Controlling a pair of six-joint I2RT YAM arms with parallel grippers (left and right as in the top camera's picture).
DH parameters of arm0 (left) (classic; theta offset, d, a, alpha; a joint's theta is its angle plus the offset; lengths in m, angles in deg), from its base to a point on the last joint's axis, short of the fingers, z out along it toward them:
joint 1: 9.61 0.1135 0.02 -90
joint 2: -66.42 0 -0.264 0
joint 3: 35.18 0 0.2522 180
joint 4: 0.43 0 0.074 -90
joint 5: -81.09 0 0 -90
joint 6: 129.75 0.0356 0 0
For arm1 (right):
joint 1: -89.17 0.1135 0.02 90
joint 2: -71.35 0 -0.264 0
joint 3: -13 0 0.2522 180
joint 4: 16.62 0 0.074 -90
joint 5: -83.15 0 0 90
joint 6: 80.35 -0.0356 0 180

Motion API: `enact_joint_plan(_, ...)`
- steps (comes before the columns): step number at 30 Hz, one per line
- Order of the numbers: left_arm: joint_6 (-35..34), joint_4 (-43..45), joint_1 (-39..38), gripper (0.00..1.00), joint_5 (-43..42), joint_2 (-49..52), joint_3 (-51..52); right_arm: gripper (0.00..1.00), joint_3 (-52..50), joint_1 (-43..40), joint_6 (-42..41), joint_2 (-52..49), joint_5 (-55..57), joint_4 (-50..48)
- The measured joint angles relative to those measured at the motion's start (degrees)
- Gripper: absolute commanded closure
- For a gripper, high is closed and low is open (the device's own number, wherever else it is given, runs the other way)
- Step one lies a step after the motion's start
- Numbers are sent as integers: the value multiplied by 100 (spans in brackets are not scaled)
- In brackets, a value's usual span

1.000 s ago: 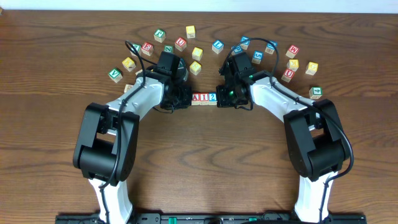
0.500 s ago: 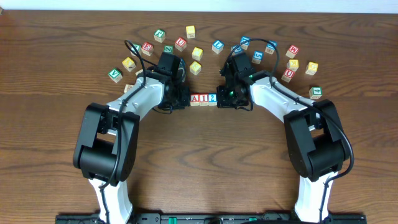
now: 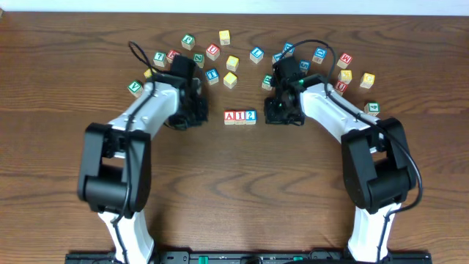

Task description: Spell out AI2

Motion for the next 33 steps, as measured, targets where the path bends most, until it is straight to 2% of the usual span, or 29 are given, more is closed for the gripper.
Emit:
enact_joint_plan(10,240,-750,450,90,122,-1934,-529,97,61,-221,57,1679,48,645)
enact_joint_plan(12,273,-872,560,83,181,-2319,-531,96,83,-313,81,1982,52,833)
enact_joint_plan(16,341,-1069,791,58,396,-3014,-533,87,87,-511,199,2459,68,1250)
enact_joint_plan(18,341,-1126,890,44,514,-3303,-533,77,87,-590,271,2649,63,1403)
enact_joint_plan(20,313,-1167,966,39,632,-3556,-533,64,87,-645,302,2848,74,1545)
enact_joint_plan(21,330,-1187,999,23,715,-3692,-533,56,87,-654,317,2949,83,1598)
enact_joint_plan(22,337,-1200,1012,2,778,-3799,-533,46,87,-671,350,3032,85,1626)
enact_joint_plan(26,332,-1349,1027,2,949,-4087,-533,21,87,-675,380,3484,87,1770)
enact_joint_plan(28,330,-1370,1027,2,1012,-4120,-533,4,87,-675,409,3727,83,1823)
enact_joint_plan(29,330,-1379,1027,2,1027,-4118,-533,1,87,-675,417,3840,81,1851)
enact_joint_plan(33,330,-1392,1027,2,1058,-4087,-533,1,87,-675,431,4251,131,1906)
